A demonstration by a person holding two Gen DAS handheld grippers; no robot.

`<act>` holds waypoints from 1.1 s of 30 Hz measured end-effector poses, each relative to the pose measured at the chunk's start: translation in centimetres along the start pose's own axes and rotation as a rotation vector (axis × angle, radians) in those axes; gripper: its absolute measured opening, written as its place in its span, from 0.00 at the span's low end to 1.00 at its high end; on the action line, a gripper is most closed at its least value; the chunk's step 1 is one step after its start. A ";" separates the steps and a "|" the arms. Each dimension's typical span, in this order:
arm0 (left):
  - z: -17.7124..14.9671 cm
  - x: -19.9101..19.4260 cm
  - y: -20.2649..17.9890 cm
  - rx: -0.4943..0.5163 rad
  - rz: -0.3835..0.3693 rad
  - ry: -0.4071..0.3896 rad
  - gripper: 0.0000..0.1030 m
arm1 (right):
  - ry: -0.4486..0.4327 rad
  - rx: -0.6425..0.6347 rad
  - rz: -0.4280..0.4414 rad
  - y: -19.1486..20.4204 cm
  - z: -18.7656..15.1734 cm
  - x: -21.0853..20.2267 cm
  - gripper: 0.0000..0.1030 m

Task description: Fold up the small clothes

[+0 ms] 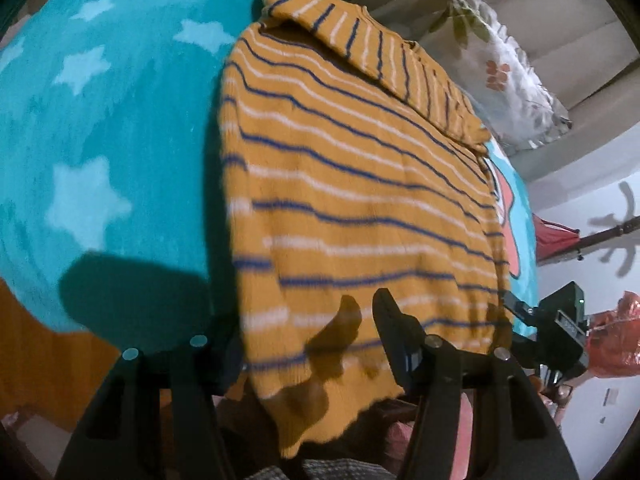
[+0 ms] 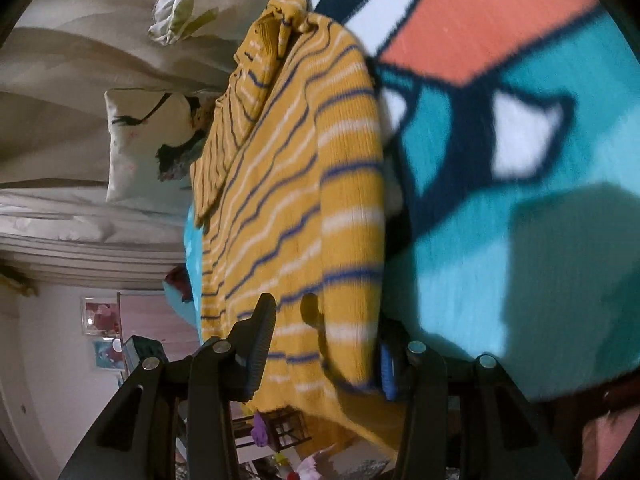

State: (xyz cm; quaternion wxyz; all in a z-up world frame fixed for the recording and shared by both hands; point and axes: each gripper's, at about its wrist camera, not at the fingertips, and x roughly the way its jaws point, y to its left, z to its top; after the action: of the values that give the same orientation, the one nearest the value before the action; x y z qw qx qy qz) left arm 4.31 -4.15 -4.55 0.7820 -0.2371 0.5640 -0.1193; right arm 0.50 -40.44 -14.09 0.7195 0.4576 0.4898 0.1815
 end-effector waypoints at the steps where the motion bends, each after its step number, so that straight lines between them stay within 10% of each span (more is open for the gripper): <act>1: -0.3 0.0 -0.1 0.000 -0.009 0.004 0.56 | -0.002 0.004 0.002 -0.1 -0.5 0.0 0.48; 8: -2.9 0.1 -0.7 0.009 -0.004 0.039 0.52 | -0.021 0.018 -0.005 0.2 -2.3 0.1 0.47; 15: -3.9 0.8 1.1 -0.088 0.000 0.081 0.14 | -0.062 -0.011 -0.080 1.2 -3.2 0.2 0.46; 19: -3.6 0.3 1.4 -0.116 0.012 0.083 0.10 | -0.061 -0.041 -0.186 1.8 -3.3 0.6 0.10; 33: -5.1 -7.0 1.1 -0.017 -0.003 -0.010 0.06 | -0.093 -0.039 -0.161 2.5 -7.0 -3.0 0.06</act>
State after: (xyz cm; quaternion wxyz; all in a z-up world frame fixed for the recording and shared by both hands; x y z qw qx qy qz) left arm -2.97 -1.20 -0.60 0.7826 -0.2450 0.5608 -0.1142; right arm -6.53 -37.92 -11.05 0.7625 0.4105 0.4875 0.1112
